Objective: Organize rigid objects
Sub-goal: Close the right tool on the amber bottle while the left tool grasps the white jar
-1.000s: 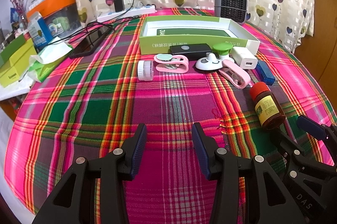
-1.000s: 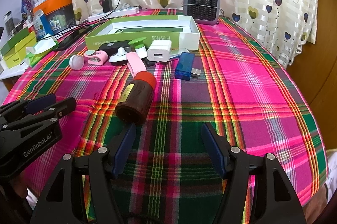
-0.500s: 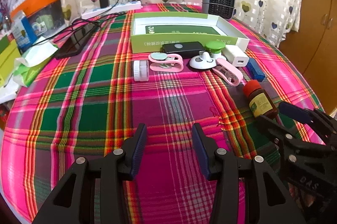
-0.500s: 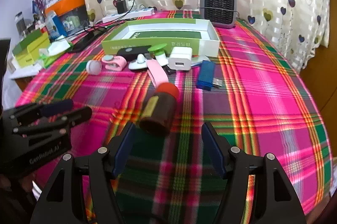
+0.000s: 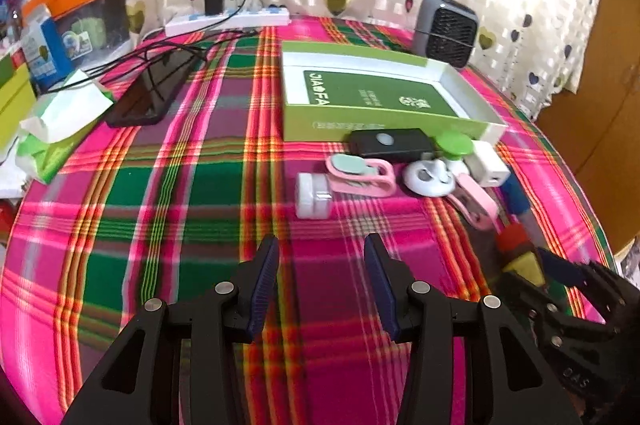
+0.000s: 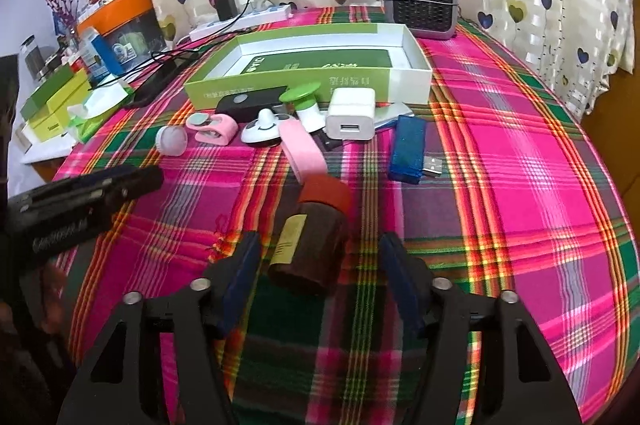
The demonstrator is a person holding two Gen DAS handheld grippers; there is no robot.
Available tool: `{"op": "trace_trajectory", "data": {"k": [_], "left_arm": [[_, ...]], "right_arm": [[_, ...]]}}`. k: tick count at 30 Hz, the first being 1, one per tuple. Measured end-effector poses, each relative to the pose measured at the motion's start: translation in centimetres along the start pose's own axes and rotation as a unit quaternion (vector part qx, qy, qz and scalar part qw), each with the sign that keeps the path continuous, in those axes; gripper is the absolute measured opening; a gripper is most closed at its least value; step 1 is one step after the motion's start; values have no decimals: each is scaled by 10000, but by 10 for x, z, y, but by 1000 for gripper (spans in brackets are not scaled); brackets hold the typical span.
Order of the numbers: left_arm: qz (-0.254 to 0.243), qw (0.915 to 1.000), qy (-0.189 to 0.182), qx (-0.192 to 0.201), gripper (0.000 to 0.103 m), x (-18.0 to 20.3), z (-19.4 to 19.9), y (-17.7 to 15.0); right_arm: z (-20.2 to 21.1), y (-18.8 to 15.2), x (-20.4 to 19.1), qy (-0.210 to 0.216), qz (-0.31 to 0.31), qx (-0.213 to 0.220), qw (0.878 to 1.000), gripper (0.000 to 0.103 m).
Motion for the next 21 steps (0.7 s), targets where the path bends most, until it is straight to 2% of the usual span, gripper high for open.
{"op": "trace_trajectory", "data": {"k": [6, 14, 21], "left_arm": [[50, 10000, -26, -37, 43, -4, -12, 10], [97, 9999, 92, -1, 43, -6, -18, 21], [55, 9999, 69, -76, 27, -3, -23, 20]], "right_arm": [[-2, 2, 4, -76, -11, -23, 10000, 44], [-3, 4, 5, -125, 9, -11, 9999, 35], [-4, 5, 7, -128, 15, -12, 9999, 34]]}}
Point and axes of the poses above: each gripper's, at about its wrist camera, not at the fingertips, and z roughly against the way its jaws point, x to its right, y to its top, the point moved 2 cm from there along -z, roughly the way its jaws point, and after that the axes turned 5 degrees about -z, right-handed, at the moved point
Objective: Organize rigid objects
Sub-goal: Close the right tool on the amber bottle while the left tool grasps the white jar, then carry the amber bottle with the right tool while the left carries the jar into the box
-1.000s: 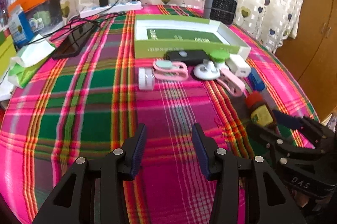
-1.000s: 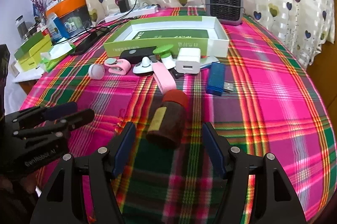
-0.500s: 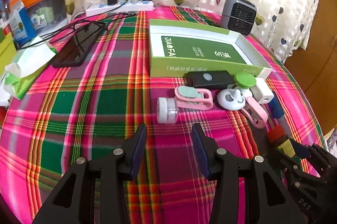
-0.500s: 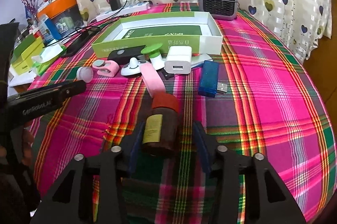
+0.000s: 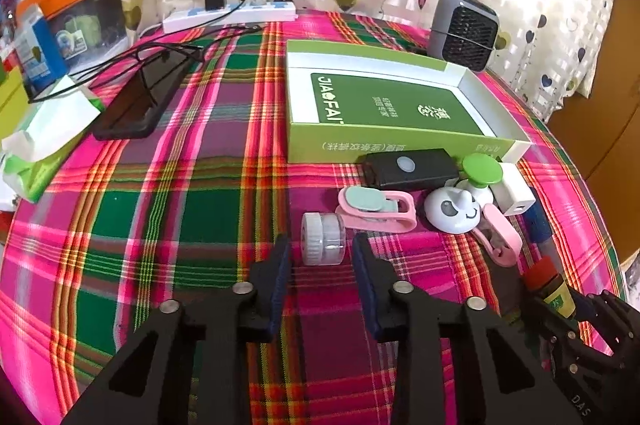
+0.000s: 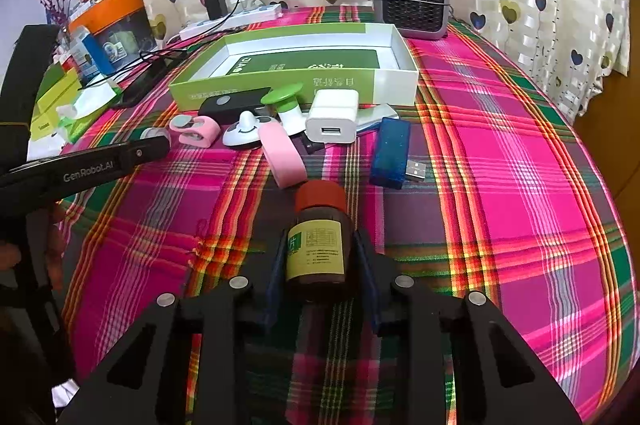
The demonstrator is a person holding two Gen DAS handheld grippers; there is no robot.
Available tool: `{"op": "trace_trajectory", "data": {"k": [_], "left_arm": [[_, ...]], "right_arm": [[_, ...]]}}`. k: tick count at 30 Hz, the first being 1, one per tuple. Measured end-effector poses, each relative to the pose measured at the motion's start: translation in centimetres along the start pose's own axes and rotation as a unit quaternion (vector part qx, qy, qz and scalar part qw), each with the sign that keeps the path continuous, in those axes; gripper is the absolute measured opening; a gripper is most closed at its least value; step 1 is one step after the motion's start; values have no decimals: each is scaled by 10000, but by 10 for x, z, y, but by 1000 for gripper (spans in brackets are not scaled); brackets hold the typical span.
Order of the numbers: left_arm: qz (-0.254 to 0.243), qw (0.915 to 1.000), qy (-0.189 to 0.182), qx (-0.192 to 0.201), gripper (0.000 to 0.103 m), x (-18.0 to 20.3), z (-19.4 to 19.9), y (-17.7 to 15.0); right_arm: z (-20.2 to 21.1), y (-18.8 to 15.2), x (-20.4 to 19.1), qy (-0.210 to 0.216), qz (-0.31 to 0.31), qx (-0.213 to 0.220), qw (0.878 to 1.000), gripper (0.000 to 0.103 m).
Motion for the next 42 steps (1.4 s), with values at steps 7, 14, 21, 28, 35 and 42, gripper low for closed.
{"op": "trace_trajectory", "data": {"k": [7, 14, 21, 28, 35, 42], "left_arm": [[-44, 10000, -83, -10, 20, 2, -1, 1], [-52, 9999, -118, 37, 18, 2, 2, 1], [-44, 9999, -85, 107, 18, 0, 10, 4], [-77, 9998, -58, 200, 18, -1, 20, 13], [-129, 9992, -126, 349, 18, 3, 30, 32], [-124, 9989, -182, 410, 18, 0, 29, 52]], "right_arm": [[0, 0, 0, 1, 1, -5, 10000, 33], [0, 3, 0, -16, 6, 9, 10000, 33], [6, 10, -1, 47, 84, 138, 9999, 33], [12, 22, -3, 42, 173, 251, 9995, 33], [13, 42, -6, 100, 263, 326, 9991, 33], [8, 69, -13, 107, 415, 433, 9981, 33]]}}
Point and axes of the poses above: each gripper's, at about its wrist camera, not at the fingertips, and z roughly against the way its jaws point, x to its right, y to its top, the point moved 2 cm from there along -z, roughly the way its jaws point, and after that the axes turned 5 degrees about -z, right-handed, at the moved point
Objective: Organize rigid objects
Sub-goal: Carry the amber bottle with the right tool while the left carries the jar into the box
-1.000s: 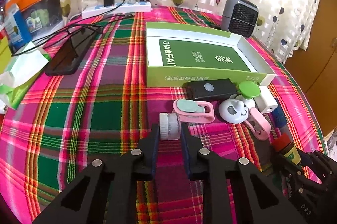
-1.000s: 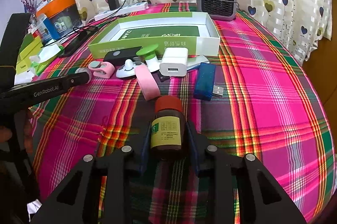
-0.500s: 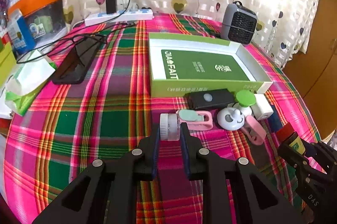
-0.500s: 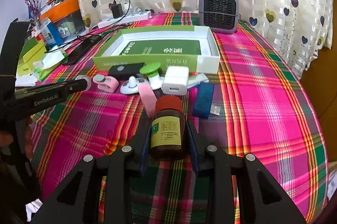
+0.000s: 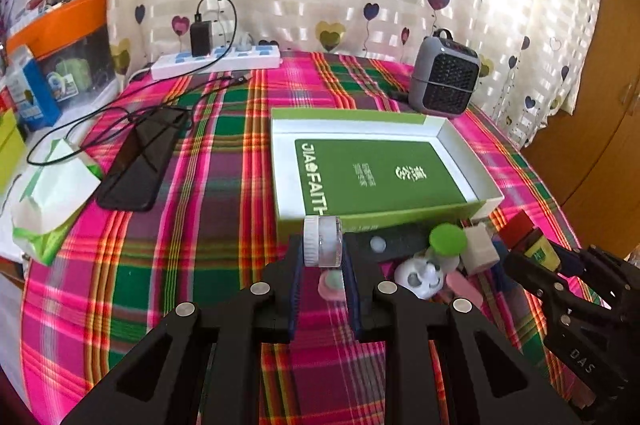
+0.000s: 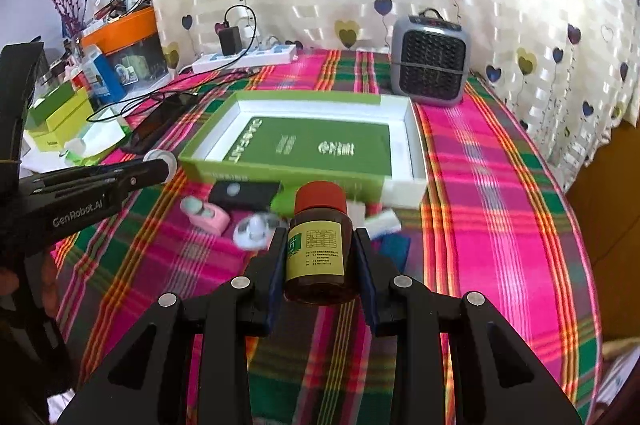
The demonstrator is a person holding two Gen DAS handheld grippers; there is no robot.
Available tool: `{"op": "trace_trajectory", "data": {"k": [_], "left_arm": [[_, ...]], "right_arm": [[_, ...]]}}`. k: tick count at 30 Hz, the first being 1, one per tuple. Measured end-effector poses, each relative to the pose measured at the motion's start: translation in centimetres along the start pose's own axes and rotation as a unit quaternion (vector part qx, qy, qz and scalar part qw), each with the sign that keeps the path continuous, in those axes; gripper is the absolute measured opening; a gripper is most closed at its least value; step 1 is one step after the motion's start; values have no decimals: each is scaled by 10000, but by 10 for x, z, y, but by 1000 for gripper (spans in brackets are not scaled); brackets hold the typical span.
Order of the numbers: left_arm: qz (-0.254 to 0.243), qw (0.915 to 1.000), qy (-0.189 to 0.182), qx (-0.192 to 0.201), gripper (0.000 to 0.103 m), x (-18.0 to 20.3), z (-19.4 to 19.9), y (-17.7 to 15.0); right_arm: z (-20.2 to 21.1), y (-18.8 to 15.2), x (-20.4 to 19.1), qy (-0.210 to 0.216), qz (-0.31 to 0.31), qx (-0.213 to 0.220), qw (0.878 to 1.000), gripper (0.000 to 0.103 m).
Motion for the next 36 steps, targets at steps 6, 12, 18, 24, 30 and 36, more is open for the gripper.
{"op": "trace_trajectory", "data": {"k": [6, 12, 18, 24, 30, 36], "left_arm": [[-47, 10000, -24, -19, 18, -3, -12, 18], [-53, 9999, -113, -85, 18, -4, -33, 34], [-65, 9997, -152, -179, 18, -4, -55, 45], [-72, 9993, -169, -328, 18, -3, -77, 51], [-156, 9990, -123, -401, 18, 0, -90, 52], [-177, 9986, -74, -487, 18, 0, -100, 51]], "right_arm": [[-18, 23, -1, 33, 75, -39, 10000, 33], [-42, 44, 1, 130, 111, -122, 9998, 33], [-67, 61, 7, 230, 26, -295, 9993, 33], [-92, 72, 9, 191, 15, -452, 9988, 33], [-112, 79, 13, 182, -54, -609, 9980, 33], [-128, 80, 14, 185, -32, -773, 9968, 33]]}}
Point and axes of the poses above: each gripper's, at about its wrist camera, not at the fingertips, and z roughly against the way its jaws point, x to its right, y to its top, the point moved 2 cm from there along -z, roughly the way its jaws point, and after that the axes turned 5 degrees about -z, right-handed, at the moved point
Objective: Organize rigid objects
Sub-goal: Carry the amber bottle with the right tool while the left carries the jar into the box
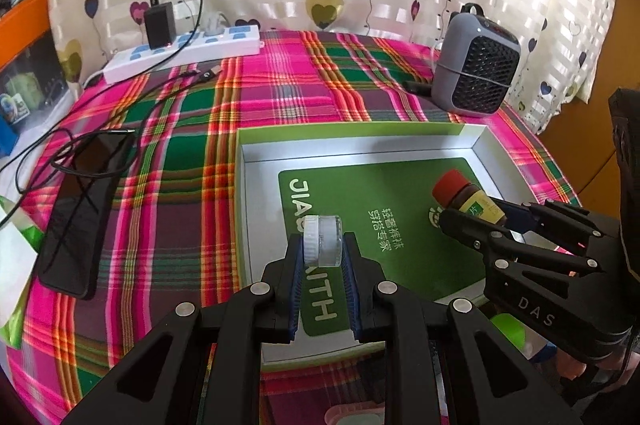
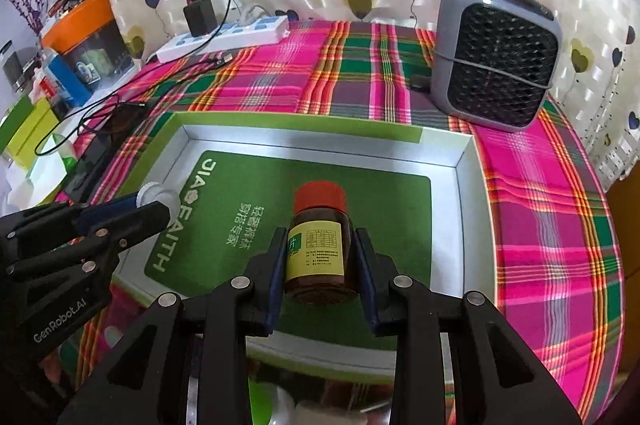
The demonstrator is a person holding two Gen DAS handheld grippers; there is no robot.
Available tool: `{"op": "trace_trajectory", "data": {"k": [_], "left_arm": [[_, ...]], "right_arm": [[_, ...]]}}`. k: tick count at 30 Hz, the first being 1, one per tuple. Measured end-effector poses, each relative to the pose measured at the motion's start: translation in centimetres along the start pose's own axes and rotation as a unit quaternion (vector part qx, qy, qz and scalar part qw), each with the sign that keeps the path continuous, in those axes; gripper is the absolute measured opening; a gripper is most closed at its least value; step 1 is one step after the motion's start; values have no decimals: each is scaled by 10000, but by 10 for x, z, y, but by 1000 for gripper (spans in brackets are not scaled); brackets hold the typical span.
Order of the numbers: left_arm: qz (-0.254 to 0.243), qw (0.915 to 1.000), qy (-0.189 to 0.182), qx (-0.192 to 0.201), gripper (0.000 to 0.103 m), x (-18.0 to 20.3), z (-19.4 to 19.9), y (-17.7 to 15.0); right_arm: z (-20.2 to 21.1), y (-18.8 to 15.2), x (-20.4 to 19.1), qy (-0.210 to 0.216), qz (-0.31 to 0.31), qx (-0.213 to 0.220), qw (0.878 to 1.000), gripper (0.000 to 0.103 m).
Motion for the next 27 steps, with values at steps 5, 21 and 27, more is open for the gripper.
{"op": "trace_trajectory", "data": {"k": [5, 21, 27], "left_arm": [[11, 10000, 16, -28, 18, -1, -4, -1], [34, 9999, -29, -101, 18, -1, -10, -2], [18, 9999, -52, -113, 19, 1, -11, -4]], "right_arm": [[-7, 1, 2, 34, -29, -65, 10000, 33], [-12, 0, 4, 47, -121, -123, 9998, 33], [-11, -1, 5, 108, -193, -115, 9997, 35]]}}
Point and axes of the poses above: each gripper's, at about its wrist camera, not at the fingertips, and z roughly against the way its jaws point, x to its right, y to its top, the point moved 2 cm from there along -z, roughly the way its jaws point, and after that the axes turned 5 degrees about -z, right-handed, at the moved point
